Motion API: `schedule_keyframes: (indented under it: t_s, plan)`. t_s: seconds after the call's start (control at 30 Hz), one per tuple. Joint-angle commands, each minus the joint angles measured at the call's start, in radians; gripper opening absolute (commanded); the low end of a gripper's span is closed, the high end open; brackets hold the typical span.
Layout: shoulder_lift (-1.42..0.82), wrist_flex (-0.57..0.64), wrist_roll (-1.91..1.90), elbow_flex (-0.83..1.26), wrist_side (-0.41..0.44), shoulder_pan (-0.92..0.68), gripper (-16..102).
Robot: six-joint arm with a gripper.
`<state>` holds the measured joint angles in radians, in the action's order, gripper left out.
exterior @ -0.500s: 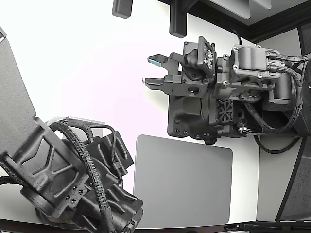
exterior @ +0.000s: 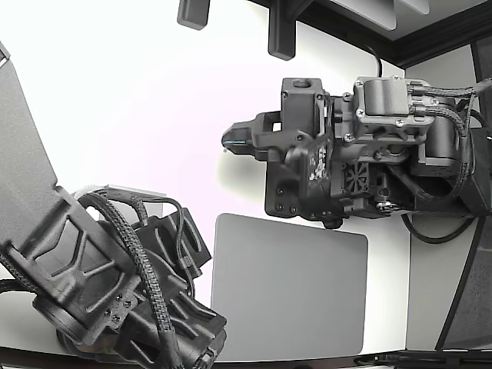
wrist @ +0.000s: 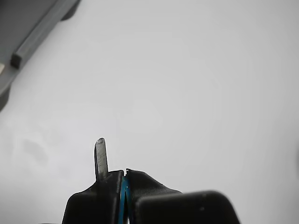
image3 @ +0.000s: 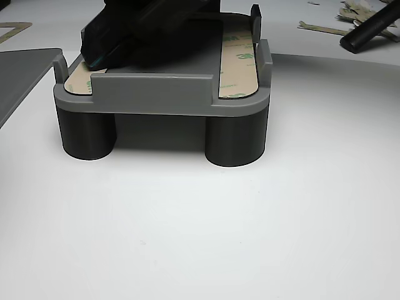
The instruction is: Peel off protective film from adhesive tape.
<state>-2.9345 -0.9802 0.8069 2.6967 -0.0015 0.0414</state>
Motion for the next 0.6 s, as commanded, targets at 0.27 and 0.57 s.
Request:
schedule_keyframes:
  t_s: [0.27,0.57]
  plan:
    - [-0.021,0.055,0.690,-0.025,0.000,0.011,-11]
    - [0.032,0.115,0.772,-0.025,0.037,-0.054,-11]
